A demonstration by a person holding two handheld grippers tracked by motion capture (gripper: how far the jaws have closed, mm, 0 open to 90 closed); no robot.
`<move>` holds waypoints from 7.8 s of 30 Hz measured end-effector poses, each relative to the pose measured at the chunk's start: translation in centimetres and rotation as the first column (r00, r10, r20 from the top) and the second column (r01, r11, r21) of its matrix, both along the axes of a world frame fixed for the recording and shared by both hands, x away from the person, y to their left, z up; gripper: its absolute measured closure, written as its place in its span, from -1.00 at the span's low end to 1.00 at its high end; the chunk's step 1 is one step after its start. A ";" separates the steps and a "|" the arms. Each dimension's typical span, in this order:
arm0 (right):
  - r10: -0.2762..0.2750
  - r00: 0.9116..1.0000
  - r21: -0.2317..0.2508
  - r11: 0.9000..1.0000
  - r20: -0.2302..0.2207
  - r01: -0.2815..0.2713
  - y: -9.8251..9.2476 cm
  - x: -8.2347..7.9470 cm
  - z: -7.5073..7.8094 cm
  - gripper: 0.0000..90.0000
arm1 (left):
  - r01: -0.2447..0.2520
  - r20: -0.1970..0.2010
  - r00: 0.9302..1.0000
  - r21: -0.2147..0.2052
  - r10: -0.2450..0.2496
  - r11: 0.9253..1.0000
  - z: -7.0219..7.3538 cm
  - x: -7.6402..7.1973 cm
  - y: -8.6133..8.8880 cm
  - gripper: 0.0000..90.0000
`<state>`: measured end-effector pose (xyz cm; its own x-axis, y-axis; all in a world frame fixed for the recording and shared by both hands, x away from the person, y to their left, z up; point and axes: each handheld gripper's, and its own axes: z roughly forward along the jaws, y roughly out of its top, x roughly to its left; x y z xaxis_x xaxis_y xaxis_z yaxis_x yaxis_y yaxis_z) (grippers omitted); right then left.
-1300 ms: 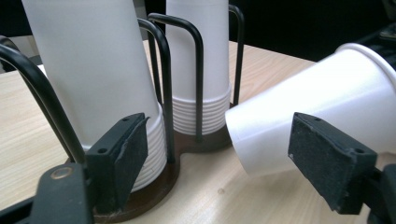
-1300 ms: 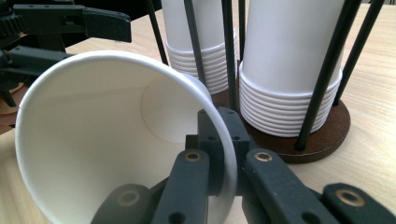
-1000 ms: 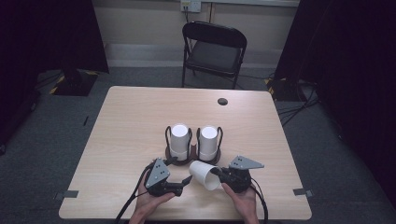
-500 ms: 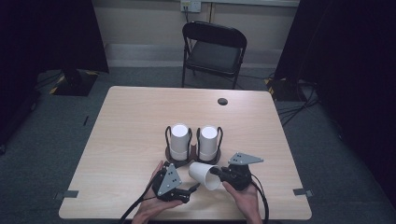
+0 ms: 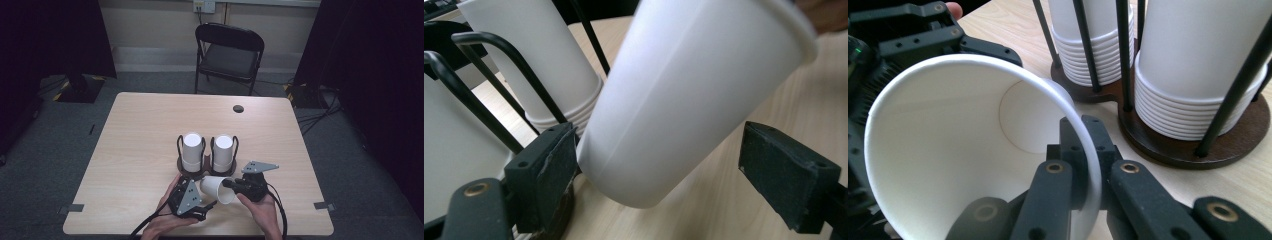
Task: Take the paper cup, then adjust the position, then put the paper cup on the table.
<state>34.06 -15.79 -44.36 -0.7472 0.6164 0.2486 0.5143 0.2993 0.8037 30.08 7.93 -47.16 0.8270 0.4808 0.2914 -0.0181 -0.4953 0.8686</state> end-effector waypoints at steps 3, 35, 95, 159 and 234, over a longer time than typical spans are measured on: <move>0.005 1.000 -0.014 1.000 -0.014 -0.005 0.3 0.2 0.1 0.99 | 0.001 -0.012 1.000 -0.015 -0.001 1.000 0.0 0.2 0.1 -0.68; 0.048 0.991 -0.090 0.994 -0.125 -0.059 2.9 1.1 -0.3 0.98 | 0.010 0.094 0.995 0.064 -0.016 0.998 0.2 -0.5 -2.8 -0.62; -0.193 0.959 0.236 0.961 0.206 0.142 -0.7 -1.6 -0.8 -0.15 | -0.173 -0.119 0.982 -0.228 0.149 0.958 0.1 1.6 1.4 -0.47; -0.458 0.795 0.190 0.889 0.397 0.417 -4.3 -1.9 -5.2 -0.55 | -0.529 -0.168 0.848 -0.335 0.503 0.780 3.2 9.9 12.9 -0.49; -0.468 0.803 0.197 0.884 0.368 0.424 -4.6 -1.7 -5.2 -0.49 | -0.640 -0.265 0.763 -0.184 0.589 0.746 -1.7 10.2 14.7 -0.64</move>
<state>32.34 -20.35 -49.55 -0.4428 0.8937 0.0722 0.2044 0.0222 0.9786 40.28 22.60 -48.86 0.3493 0.9365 -0.0324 0.3809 -0.1104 0.9180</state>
